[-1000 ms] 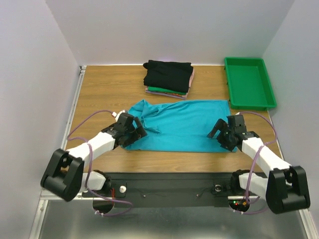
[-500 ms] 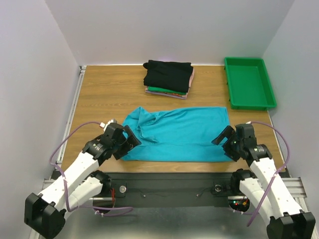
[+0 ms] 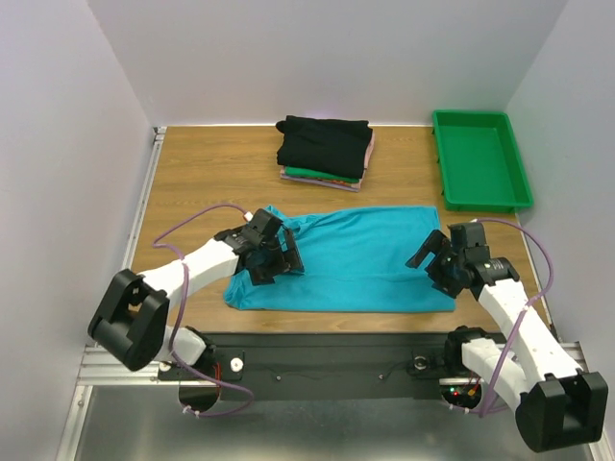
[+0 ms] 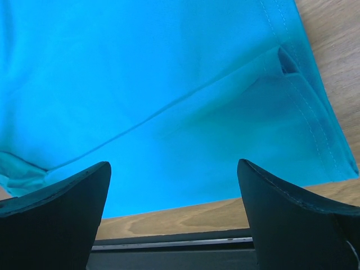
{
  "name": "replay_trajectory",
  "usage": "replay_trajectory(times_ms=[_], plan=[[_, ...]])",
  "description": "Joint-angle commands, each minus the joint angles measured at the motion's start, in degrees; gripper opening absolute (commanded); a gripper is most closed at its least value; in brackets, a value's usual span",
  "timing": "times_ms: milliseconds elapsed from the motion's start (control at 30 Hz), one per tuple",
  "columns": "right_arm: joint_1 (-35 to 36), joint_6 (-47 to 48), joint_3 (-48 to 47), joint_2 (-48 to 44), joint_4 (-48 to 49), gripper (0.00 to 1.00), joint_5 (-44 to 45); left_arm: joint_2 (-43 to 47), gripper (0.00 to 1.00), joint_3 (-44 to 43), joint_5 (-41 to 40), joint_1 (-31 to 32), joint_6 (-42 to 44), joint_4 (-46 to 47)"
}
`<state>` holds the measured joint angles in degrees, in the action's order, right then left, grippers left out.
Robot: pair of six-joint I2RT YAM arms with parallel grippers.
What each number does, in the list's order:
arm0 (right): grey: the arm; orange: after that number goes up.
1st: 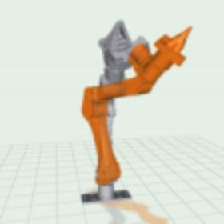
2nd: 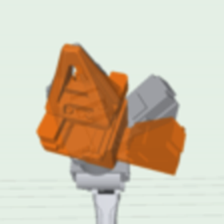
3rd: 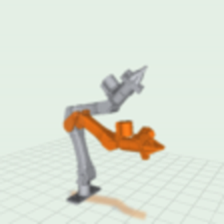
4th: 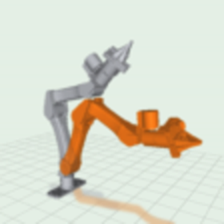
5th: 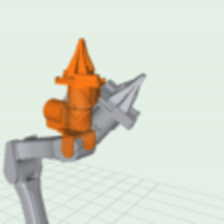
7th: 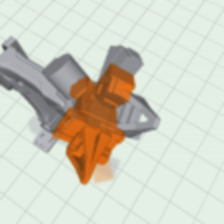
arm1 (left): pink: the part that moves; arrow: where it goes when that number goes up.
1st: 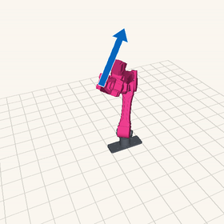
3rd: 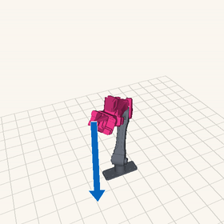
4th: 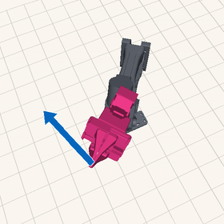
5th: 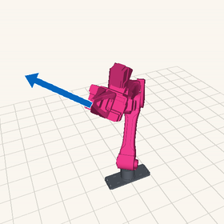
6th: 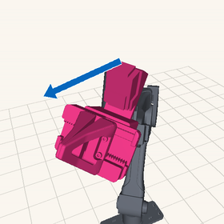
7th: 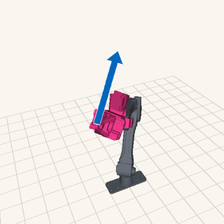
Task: Fold and stack the t-shirts
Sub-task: Fold the tshirt
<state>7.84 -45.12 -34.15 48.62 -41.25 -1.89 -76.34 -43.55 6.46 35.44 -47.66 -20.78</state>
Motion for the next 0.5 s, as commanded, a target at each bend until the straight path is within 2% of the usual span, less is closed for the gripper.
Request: replay_trajectory(times_ms=[0,133,267,467], plan=[[-0.37,1.27,-2.5,1.47,3.2,1.0,1.54,-2.32,0.98,-5.74,0.92,0.68,3.53,3.36],[-0.37,0.92,-2.67,2.09,3.81,1.0,4.08,-8.89,0.98,-7.69,0.75,0.77,4.51,6.0],[-0.37,1.0,-3.03,2.01,4.25,1.0,4.61,-14.52,0.98,-13.65,-1.69,0.86,6.43,8.2],[-0.37,1.0,-3.03,1.48,4.95,1.0,7.78,-23.76,0.98,-28.94,-7.17,0.68,10.47,11.64]])
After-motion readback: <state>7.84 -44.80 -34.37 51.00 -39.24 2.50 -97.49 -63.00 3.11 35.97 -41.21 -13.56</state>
